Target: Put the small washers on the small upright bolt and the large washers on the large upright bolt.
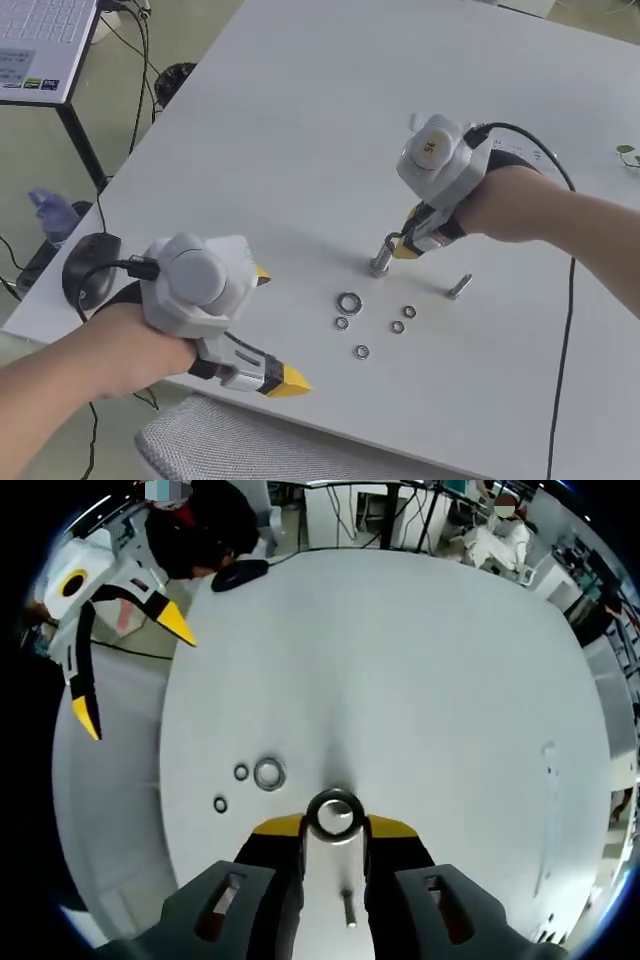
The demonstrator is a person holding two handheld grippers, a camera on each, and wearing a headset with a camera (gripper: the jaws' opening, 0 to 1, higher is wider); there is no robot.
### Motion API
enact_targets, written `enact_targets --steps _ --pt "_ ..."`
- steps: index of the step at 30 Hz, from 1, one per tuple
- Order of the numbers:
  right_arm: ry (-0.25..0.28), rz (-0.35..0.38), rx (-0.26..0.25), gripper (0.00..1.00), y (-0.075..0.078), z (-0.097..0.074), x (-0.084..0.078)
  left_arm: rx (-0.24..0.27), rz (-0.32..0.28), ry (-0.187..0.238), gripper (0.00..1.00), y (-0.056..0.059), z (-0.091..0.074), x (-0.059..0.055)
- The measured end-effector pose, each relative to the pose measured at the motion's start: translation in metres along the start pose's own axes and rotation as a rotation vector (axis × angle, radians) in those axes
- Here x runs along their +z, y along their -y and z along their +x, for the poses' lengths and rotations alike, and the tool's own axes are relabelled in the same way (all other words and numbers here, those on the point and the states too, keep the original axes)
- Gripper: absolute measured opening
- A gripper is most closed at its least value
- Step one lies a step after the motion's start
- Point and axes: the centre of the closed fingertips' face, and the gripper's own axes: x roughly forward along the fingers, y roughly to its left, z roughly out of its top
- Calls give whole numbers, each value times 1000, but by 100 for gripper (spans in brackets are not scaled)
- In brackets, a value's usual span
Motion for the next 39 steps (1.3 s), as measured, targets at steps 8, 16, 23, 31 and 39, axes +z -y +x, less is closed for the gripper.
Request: enact_targets --steps 8,16,23,31,39 --pt "-15 -9 7 21 1 8 1 -4 7 0 87 -2 2 1" --pt "-38 -22 14 21 0 13 -3 -10 4 -7 86 -3 5 1" --pt "-39 -30 18 21 3 17 -2 -12 -2 -11 86 -5 6 0" --pt "-54 -45 23 21 2 27 -5 -9 -6 -8 85 -7 5 2" --pt "-63 -53 30 21 4 38 -9 -12 -8 -15 83 -7 7 0"
